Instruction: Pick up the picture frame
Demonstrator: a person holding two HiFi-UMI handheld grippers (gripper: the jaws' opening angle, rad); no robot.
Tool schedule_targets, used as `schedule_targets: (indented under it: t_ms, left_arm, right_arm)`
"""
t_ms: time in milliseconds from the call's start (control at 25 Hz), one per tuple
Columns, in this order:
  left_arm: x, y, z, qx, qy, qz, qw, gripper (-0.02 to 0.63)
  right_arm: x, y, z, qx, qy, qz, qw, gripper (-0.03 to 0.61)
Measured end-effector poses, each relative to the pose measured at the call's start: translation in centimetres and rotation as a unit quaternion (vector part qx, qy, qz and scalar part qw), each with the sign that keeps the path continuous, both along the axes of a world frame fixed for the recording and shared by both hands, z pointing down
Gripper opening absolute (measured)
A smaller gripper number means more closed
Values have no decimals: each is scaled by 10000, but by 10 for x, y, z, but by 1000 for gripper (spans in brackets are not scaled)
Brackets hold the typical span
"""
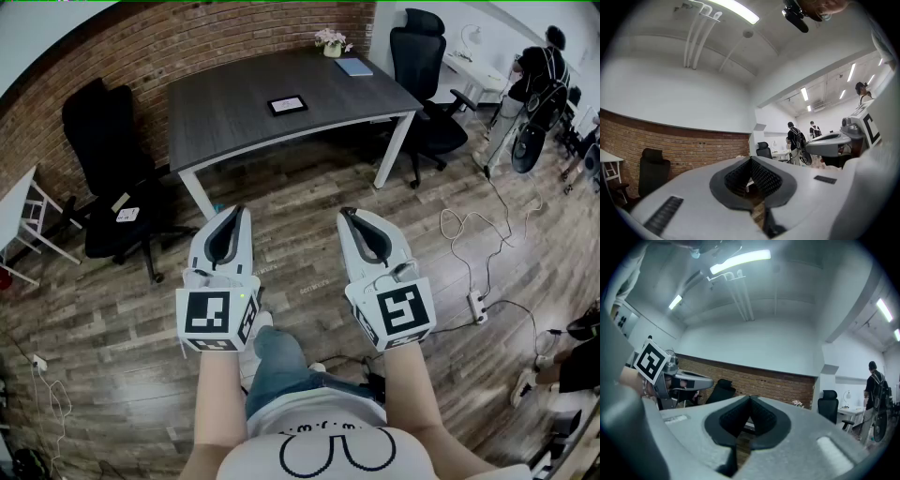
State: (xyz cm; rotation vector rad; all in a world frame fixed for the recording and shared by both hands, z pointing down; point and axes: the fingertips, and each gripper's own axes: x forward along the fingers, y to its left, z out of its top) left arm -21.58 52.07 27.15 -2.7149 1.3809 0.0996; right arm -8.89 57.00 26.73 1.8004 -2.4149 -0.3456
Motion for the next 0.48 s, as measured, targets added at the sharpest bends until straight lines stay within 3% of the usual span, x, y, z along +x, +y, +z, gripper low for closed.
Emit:
schedule_targets:
  t_ms: [480]
  left_arm:
    - [18, -39, 12, -85, -82, 21, 9999, -2]
  right_arm:
    - [24, -39, 19, -113, -235, 44, 9997, 0]
